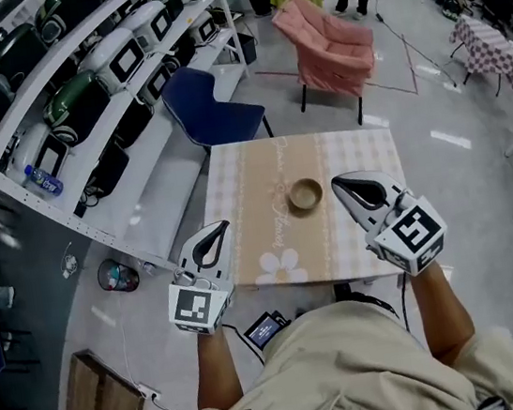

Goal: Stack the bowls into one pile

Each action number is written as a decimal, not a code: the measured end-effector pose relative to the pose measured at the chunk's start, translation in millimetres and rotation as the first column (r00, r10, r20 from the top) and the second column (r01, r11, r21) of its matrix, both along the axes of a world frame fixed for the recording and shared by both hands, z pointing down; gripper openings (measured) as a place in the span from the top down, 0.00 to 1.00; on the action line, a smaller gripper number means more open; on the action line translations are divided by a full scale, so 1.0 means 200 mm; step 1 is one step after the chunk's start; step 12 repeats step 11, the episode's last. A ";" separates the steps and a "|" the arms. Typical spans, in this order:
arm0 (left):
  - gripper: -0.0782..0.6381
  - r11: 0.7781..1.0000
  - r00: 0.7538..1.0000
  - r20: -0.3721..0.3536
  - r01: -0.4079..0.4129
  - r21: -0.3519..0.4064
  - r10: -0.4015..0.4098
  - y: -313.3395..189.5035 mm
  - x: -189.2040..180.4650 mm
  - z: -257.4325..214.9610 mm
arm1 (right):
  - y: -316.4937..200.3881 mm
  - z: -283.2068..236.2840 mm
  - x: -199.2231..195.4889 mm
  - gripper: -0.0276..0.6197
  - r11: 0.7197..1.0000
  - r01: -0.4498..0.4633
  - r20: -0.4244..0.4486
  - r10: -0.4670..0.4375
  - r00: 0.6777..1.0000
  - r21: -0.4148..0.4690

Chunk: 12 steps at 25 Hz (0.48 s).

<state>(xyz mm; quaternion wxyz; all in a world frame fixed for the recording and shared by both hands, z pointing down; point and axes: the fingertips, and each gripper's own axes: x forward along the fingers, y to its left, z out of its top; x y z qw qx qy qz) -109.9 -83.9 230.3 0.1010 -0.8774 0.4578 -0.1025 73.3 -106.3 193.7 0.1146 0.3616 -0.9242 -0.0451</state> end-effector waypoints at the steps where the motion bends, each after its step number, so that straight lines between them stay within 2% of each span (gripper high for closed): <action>1: 0.88 1.000 1.000 0.002 -0.002 -0.001 0.002 0.02 0.00 0.00 | 0.02 -0.01 0.00 0.95 1.000 -0.002 0.000 0.002 1.000 0.001; 12: 0.88 1.000 1.000 -0.005 -0.029 -0.003 0.029 0.05 0.08 0.00 | 0.07 -0.02 0.05 0.95 1.000 -0.011 -0.018 0.011 1.000 -0.002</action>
